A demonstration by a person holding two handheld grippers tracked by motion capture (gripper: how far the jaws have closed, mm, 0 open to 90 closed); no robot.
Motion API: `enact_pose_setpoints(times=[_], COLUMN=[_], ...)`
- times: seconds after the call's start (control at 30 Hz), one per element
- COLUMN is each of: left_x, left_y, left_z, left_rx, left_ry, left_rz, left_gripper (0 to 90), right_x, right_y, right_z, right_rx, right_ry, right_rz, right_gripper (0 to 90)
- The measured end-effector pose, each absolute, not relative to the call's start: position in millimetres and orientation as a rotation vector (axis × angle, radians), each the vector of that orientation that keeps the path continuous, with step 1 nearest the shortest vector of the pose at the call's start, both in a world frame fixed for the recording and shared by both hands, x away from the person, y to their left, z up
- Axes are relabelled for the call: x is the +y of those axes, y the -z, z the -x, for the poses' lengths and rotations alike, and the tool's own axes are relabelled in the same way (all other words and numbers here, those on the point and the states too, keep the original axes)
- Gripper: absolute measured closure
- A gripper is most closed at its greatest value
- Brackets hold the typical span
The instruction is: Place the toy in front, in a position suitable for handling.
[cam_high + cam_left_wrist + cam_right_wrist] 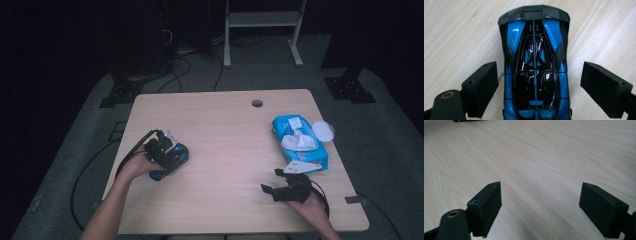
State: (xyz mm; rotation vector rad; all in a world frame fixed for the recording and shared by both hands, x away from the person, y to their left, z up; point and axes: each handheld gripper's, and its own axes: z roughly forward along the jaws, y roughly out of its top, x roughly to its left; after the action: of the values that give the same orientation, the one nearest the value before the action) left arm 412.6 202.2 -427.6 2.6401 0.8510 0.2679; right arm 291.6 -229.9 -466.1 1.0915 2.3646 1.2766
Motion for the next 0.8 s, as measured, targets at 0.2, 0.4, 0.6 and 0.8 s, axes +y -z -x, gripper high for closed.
enact_pose_setpoints(times=[0.2, 0.4, 0.6, 0.8], left_x=[201, 201, 202, 201], left_y=[433, 439, 441, 442], left_z=[-416, -419, -424, -427], left_rx=[0.864, 0.878, 0.898, 0.904], left_ry=[-0.245, -0.215, -0.179, -0.143], left_rz=[-2.681, -2.714, -2.721, -2.736], left_gripper=[16.3, 18.7, 23.7, 25.1], right_x=[-231, -231, -231, -231], right_y=[466, 466, 466, 466], right_z=[-291, -292, -292, -292], right_rx=[2.366, 2.370, 2.377, 2.377], right_ry=[-1.282, -1.281, -1.279, -1.280], right_rz=[-1.092, -1.086, -1.083, -1.081], right_gripper=[17.2, 18.5, 19.3, 19.4])
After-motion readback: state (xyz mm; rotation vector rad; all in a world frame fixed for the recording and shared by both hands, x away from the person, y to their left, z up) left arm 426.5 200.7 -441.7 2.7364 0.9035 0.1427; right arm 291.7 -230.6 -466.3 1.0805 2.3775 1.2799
